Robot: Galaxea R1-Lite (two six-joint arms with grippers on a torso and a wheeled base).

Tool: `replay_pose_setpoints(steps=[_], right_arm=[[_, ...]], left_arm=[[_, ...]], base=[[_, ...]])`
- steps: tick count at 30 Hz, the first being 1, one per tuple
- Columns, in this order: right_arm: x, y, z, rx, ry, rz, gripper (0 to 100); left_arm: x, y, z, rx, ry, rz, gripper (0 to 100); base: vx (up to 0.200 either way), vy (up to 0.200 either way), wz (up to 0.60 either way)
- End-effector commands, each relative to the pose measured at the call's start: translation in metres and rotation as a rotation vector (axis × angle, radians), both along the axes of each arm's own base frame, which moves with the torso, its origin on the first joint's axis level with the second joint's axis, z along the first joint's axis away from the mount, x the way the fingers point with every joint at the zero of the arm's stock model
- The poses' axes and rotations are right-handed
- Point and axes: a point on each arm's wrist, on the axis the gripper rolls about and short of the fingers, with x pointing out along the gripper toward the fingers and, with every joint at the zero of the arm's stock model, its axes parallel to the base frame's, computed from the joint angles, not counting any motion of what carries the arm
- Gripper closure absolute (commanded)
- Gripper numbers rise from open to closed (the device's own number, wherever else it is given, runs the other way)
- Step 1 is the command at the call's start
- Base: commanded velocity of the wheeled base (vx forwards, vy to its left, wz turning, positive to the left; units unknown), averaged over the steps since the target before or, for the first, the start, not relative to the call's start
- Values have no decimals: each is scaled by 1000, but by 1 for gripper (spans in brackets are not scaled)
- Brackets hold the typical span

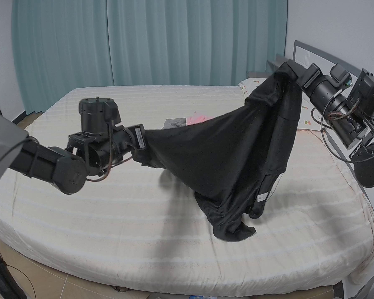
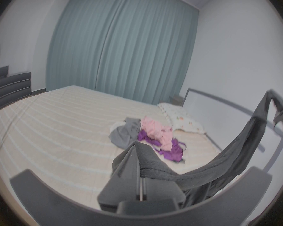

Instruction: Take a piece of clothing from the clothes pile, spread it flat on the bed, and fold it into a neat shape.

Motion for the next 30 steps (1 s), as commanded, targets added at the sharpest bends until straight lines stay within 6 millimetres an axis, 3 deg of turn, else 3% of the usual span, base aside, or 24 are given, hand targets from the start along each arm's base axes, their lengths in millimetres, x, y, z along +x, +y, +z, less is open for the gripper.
replay_pose_setpoints(steps=[1, 5, 7, 8, 9, 11, 20, 26, 30], right_arm=[[5, -1, -16, -25, 49, -10, 100], [-5, -2, -65, -81, 213, 43, 100], [-4, -1, -82, -84, 272, 74, 100], [-4, -1, -82, -84, 272, 74, 100], [-2, 1, -95, -49, 323, 90, 100], [-4, 2, -106, -9, 371, 109, 100], [-25, 1, -135, 35, 495, 137, 100], [-32, 2, -137, 25, 508, 139, 100], [-41, 3, -142, 12, 532, 151, 100]], left_arm=[[-32, 16, 35, -130, -70, 43, 100], [-40, 15, 6, -159, -29, 42, 100], [-37, 14, -12, -161, -5, 45, 100], [-37, 14, -12, -161, -5, 45, 100], [-38, 9, -33, -179, 24, 41, 100], [-40, 6, -48, -185, 52, 37, 100], [-63, 3, -77, -231, 184, 36, 100], [-75, 8, -87, -270, 245, 63, 100], [-83, 10, -90, -291, 270, 72, 100]], base=[[0, 0, 0], [0, 0, 0], [0, 0, 0], [0, 0, 0], [0, 0, 0], [0, 0, 0], [0, 0, 0], [0, 0, 0], [-200, 0, 0]])
